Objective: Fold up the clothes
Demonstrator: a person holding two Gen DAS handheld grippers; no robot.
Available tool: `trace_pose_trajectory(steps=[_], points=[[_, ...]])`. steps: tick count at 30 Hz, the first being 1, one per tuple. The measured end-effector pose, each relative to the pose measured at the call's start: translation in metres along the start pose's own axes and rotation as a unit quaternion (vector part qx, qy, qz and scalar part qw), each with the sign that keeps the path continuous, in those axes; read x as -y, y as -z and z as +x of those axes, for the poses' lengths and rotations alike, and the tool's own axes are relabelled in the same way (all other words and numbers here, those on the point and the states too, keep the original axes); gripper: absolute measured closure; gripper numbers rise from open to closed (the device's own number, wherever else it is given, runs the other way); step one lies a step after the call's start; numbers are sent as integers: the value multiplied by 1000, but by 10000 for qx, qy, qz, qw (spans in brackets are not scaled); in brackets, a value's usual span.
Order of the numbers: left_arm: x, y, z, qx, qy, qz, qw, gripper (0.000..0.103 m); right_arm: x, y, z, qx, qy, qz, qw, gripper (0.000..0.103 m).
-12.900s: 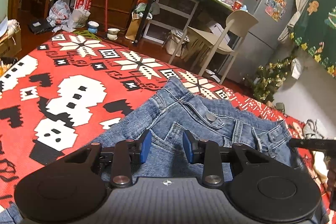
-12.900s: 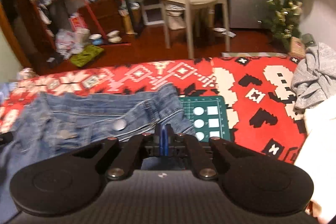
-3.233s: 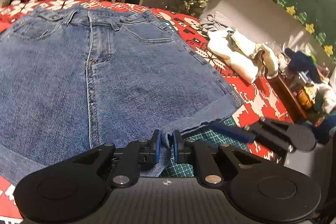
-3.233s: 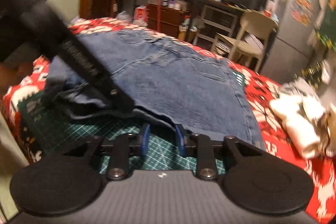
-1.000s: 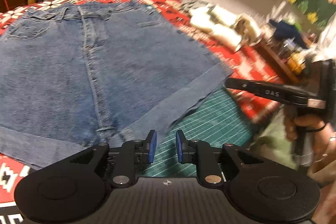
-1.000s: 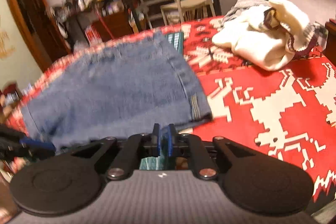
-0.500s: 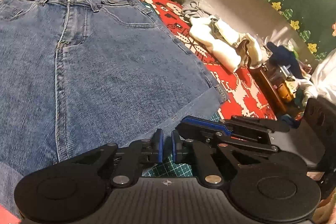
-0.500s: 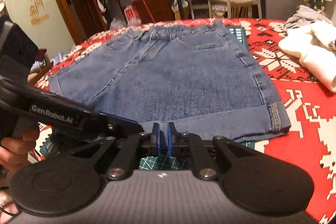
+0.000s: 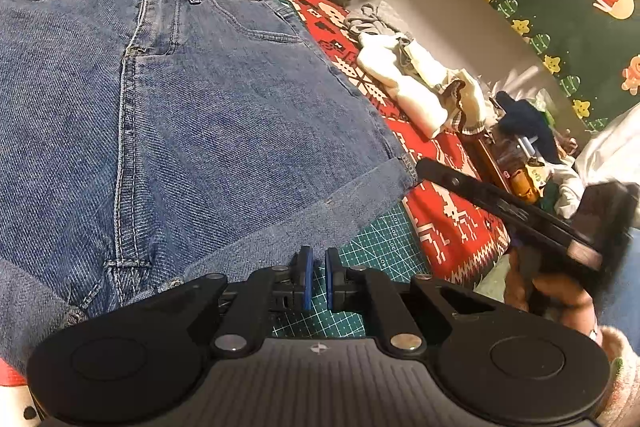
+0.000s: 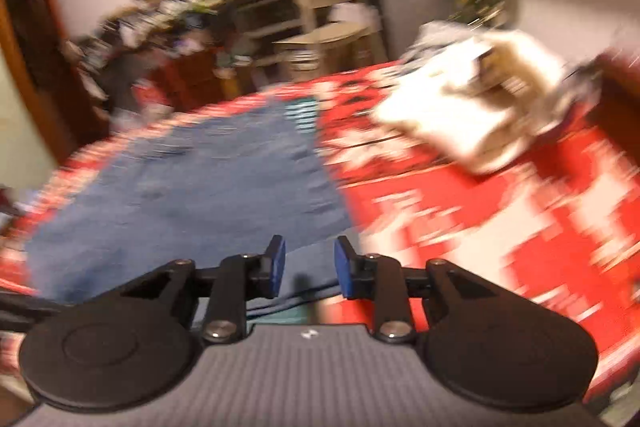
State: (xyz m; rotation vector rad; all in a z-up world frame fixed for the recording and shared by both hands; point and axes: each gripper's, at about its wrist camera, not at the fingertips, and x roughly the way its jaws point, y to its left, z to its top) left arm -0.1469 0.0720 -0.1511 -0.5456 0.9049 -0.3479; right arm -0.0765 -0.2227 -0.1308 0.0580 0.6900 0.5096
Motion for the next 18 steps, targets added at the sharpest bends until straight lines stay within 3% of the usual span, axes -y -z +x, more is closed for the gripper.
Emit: trace_pose_trajectory(steps=[2, 4, 6, 9, 16, 18], points=[[0, 0, 0, 6, 9, -9, 10000, 96, 5, -1, 7, -38, 264, -50, 9996, 66], [-1, 0, 0, 10, 12, -11, 10000, 96, 10, 3, 12, -132, 57, 153, 9998, 67], [1, 1, 0, 20, -12, 33, 10000, 96, 10, 7, 16, -202, 1, 227, 9995, 84], [4, 2, 0, 38, -84, 169, 9998, 96, 12, 8, 12, -128, 102, 377, 9992, 91], [9, 8, 4, -117, -103, 370, 9992, 97, 3, 11, 11, -86, 469, 70, 9988, 90], [12, 9, 4, -135, -139, 463, 9987, 97, 7, 10, 10, -99, 438, 217, 9988, 84]])
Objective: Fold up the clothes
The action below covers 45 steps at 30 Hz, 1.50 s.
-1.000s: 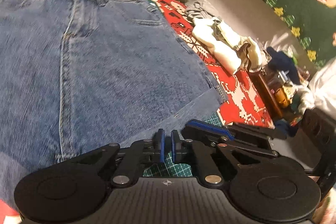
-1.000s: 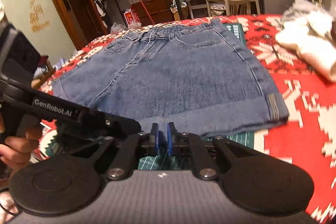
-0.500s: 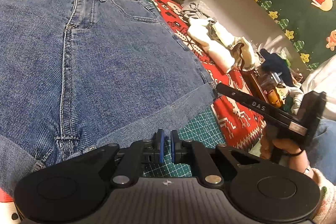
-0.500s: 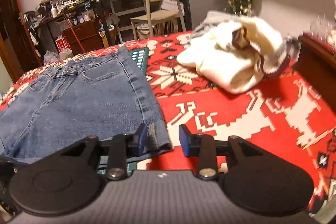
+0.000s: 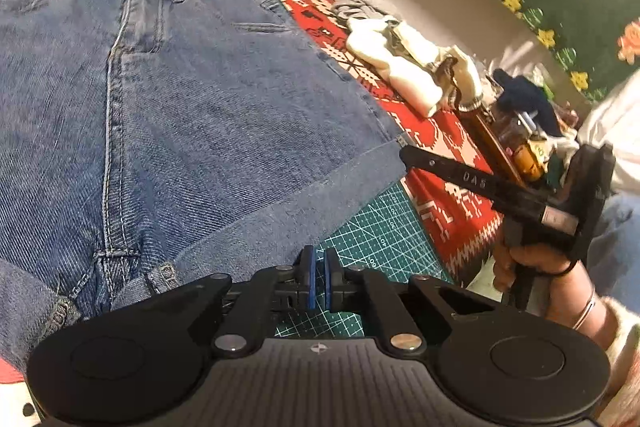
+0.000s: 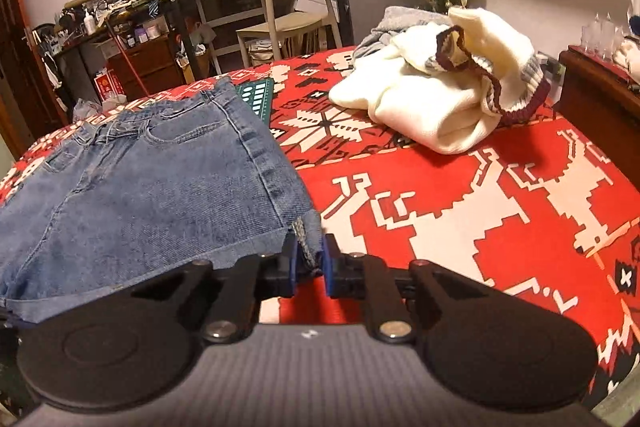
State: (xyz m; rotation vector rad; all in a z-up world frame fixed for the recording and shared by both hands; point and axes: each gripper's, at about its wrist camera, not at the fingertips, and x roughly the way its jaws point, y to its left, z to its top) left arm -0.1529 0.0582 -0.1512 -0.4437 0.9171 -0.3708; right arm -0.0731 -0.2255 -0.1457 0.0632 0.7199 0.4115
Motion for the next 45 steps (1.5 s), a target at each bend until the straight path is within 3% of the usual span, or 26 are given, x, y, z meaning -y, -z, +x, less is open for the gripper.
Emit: trace_pose_trajectory(steps=[6, 8, 11, 15, 22, 25, 28, 31, 38, 42, 45], points=[[5, -5, -13, 317, 259, -66, 9991, 96, 6, -6, -19, 308, 118, 60, 9994, 87], [7, -13, -13, 441, 299, -140, 9985, 96, -1, -9, -26, 437, -261, -63, 9987, 94], [6, -25, -2, 486, 173, -307, 9982, 96, -25, -7, -23, 288, -932, -414, 9944, 95], [4, -23, 14, 391, -25, -295, 9988, 96, -54, 8, -7, -83, -1222, -1052, 9869, 95], [-3, -13, 6, 306, -44, -414, 9987, 97, -60, 31, -16, -145, -1106, -1609, 9807, 96], [0, -10, 0, 306, -32, -395, 9987, 96, -58, 34, -26, -235, -1110, -1551, 9814, 95], [8, -13, -3, 442, 30, -300, 9986, 96, -52, 23, -32, -54, -1185, -1326, 9840, 95], [13, -22, 3, 484, 40, -263, 9985, 96, -51, 11, -27, 87, -995, -1356, 9857, 93], [20, -24, 27, 350, -133, -145, 9992, 96, -43, 15, -11, -64, -791, -1301, 9883, 94], [17, -19, 22, 264, -33, -378, 9989, 96, -45, 15, -19, -124, -913, -1307, 9871, 93], [16, -12, 19, 184, 1, -470, 9987, 96, -55, 12, -23, -85, -1288, -1379, 9820, 94]])
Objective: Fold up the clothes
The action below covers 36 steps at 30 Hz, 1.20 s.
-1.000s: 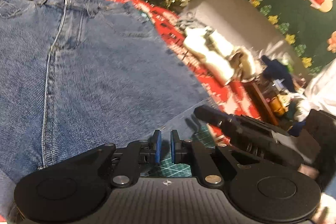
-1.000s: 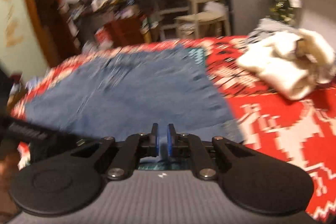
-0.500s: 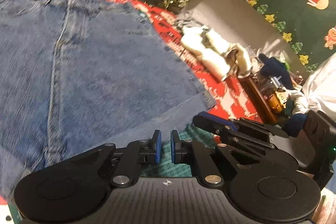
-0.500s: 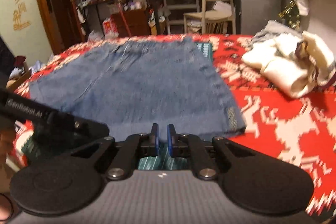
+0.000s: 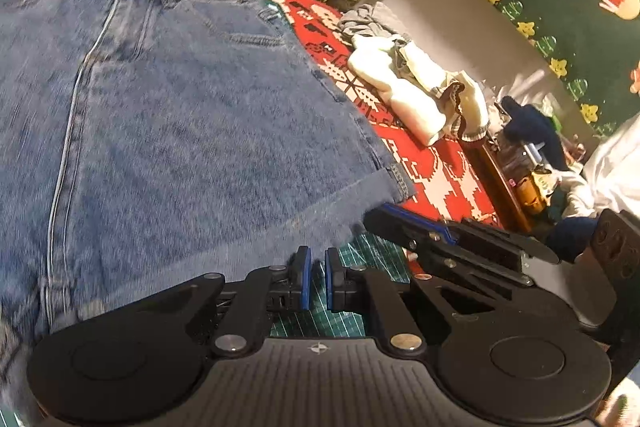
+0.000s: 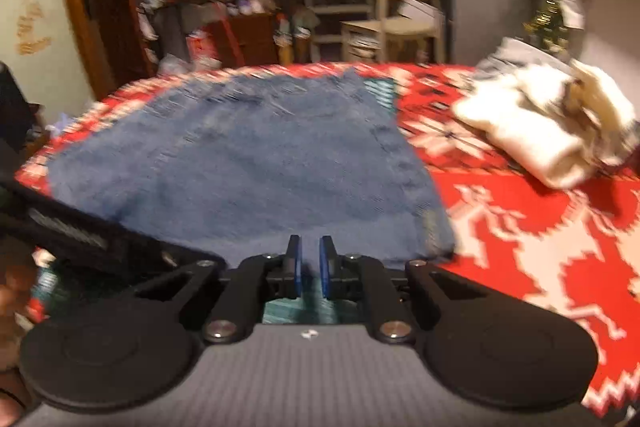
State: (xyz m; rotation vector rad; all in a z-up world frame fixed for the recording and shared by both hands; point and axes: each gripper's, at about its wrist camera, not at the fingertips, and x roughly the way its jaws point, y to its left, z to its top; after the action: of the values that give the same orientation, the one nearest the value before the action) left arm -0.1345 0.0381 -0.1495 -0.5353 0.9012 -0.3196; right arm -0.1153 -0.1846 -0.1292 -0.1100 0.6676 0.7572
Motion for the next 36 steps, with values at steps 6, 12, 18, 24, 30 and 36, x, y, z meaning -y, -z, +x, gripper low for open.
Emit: trace_pose_trajectory(steps=[6, 12, 18, 24, 30, 36], points=[[7, 9, -13, -22, -93, 211, 9997, 95, -16, 6, 14, -314, -316, -266, 9987, 95], [3, -7, -51, 257, -312, 357, 9985, 95, -13, 2, 6, -188, -500, -30, 9986, 96], [-25, -42, -102, 516, -756, 391, 9950, 95, -30, -12, 5, -122, -770, -404, 9961, 94], [-72, -73, -154, 611, -1635, 397, 9838, 95, -44, -23, 13, -150, -933, -575, 9939, 94], [-127, -78, -175, 331, -2119, 77, 9767, 95, -54, -31, 18, -127, -1053, -725, 9917, 94], [-175, -64, -162, -116, -2860, -172, 9580, 95, -49, -26, 16, -183, -999, -595, 9930, 93]])
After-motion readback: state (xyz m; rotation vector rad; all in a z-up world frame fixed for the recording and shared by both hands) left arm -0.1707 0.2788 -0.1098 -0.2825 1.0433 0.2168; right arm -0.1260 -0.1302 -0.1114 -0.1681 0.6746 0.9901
